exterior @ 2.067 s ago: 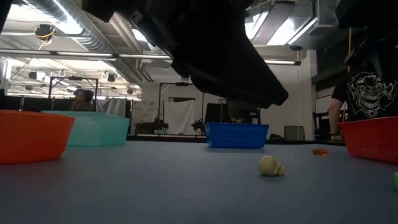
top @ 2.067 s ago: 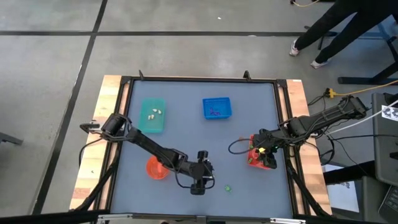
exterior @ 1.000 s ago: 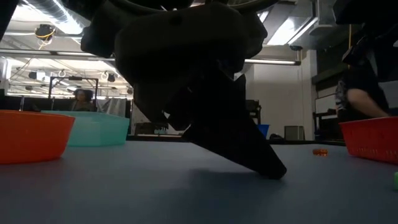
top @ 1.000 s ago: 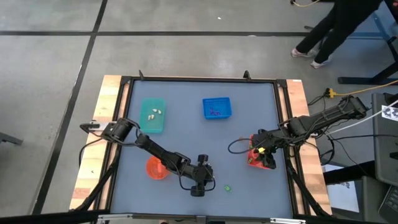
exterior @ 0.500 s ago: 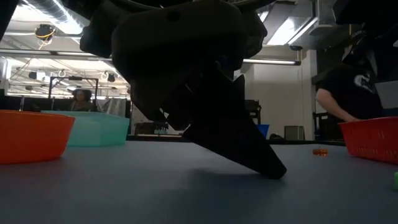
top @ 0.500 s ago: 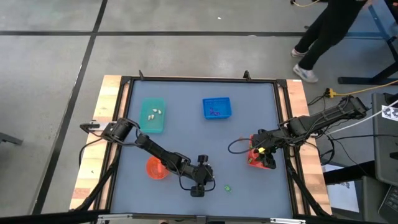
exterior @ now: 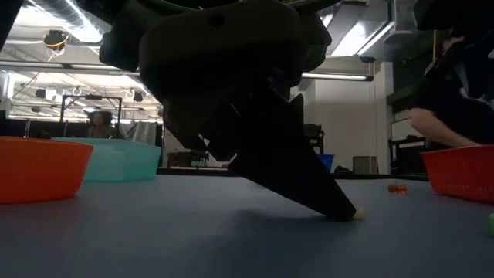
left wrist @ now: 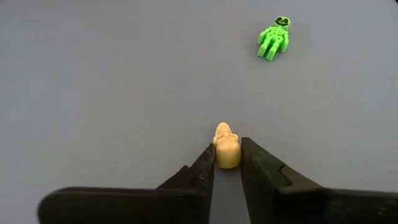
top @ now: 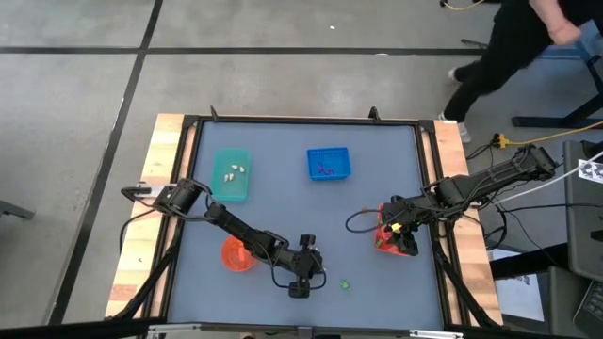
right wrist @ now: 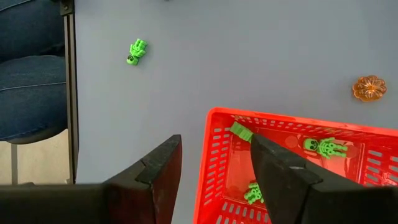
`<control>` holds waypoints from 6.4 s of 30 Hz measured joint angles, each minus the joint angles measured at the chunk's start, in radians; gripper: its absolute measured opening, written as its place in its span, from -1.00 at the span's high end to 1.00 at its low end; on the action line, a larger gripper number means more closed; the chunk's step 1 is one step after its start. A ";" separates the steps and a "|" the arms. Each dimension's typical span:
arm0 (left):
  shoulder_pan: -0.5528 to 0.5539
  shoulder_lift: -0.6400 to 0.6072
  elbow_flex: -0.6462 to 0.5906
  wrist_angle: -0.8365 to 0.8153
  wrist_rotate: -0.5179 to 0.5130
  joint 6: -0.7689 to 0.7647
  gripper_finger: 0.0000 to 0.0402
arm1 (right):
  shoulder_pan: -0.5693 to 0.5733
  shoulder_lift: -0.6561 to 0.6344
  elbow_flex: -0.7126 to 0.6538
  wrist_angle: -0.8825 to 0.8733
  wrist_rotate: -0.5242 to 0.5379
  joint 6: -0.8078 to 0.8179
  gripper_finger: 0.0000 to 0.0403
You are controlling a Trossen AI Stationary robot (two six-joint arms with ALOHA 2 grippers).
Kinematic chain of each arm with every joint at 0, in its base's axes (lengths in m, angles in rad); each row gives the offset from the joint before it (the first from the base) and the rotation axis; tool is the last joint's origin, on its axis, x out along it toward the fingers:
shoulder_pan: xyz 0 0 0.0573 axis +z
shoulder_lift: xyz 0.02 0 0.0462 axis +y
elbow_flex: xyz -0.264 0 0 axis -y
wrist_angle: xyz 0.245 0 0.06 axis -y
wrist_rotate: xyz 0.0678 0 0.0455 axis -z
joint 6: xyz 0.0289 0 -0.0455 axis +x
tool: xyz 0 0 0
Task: Sort Halloween decoration
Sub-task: Put the white skull toy into the green bin, then put the orange pumpkin toy into the orange bowl
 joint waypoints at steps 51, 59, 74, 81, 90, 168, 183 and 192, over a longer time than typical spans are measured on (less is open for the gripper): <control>0.406 -0.793 -0.001 -1.361 -0.189 -0.068 0.79 | 0.000 0.000 -0.001 0.005 0.000 0.000 0.05; 0.505 -0.793 -0.045 -1.485 -0.264 -0.108 0.79 | 0.000 0.000 -0.001 0.005 0.000 0.000 0.05; 0.588 -0.792 -0.392 -1.296 -0.262 -0.139 0.58 | 0.000 0.000 -0.001 0.018 0.026 -0.001 0.05; 0.589 -0.792 -0.413 -1.183 -0.239 -0.162 0.31 | 0.000 0.000 -0.001 0.117 0.081 -0.005 0.05; 0.582 -0.792 -0.412 -0.933 -0.152 -0.210 0.26 | -0.001 0.000 -0.001 0.257 0.343 -0.005 0.05; 0.378 -0.795 -0.179 -0.915 -0.139 -0.213 0.26 | -0.295 0.594 0.000 0.182 0.215 -0.221 0.05; 0.378 -0.795 -0.179 -0.914 -0.139 -0.213 0.26 | -0.294 0.596 0.006 0.180 0.218 -0.222 0.47; 0.378 -0.795 -0.179 -0.913 -0.139 -0.213 0.26 | -0.295 0.603 0.064 0.181 0.225 -0.223 0.52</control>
